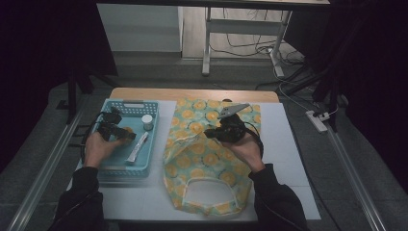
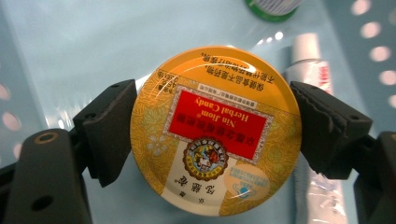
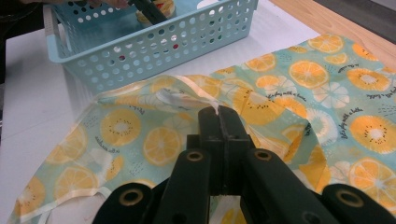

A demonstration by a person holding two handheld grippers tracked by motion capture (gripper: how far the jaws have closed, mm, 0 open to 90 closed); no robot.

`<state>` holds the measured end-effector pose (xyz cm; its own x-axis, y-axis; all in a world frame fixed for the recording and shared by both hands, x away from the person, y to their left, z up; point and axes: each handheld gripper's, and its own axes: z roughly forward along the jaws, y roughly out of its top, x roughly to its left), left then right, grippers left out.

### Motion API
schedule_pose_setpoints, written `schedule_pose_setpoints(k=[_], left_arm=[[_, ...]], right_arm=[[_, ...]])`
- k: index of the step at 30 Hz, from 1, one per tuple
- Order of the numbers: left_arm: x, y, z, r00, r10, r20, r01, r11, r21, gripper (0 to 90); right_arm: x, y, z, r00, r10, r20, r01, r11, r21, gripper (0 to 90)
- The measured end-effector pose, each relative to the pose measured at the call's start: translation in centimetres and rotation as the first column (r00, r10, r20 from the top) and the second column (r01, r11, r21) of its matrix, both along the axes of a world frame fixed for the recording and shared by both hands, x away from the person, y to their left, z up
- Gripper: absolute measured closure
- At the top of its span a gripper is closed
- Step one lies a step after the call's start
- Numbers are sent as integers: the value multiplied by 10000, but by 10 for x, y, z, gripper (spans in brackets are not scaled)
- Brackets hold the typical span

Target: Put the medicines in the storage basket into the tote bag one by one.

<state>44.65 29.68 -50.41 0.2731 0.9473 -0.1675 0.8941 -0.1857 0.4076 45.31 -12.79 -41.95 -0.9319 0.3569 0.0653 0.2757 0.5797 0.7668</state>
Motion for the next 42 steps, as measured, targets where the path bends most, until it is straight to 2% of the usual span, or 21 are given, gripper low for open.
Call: schedule_pose_setpoints(k=[6,11,19,25,31,42], left_arm=[[-6,-3,13,9983,-287,502,296,9994,-181,205],[-14,-7,22,9938,-652,904,664,9977,-97,205],[-26,-16,36,9842,-1091,1397,1160,9924,-421,205],[-33,-22,45,9750,-1540,1605,1713,9801,-1001,205],[-44,-34,51,9640,-1973,1782,2155,9724,-890,205],[-60,-54,57,9412,-2681,2056,2900,9533,-844,206]], right_arm=[[-1,0,0,10000,-4,42,4,10000,28,900],[-1,0,1,10000,-47,32,47,10000,57,900],[-1,0,1,10000,-50,67,50,9999,89,900],[-1,0,1,10000,-53,56,52,9999,107,900],[-1,0,1,10000,-48,59,47,9999,128,900],[0,0,0,10000,-89,38,88,9999,139,900]])
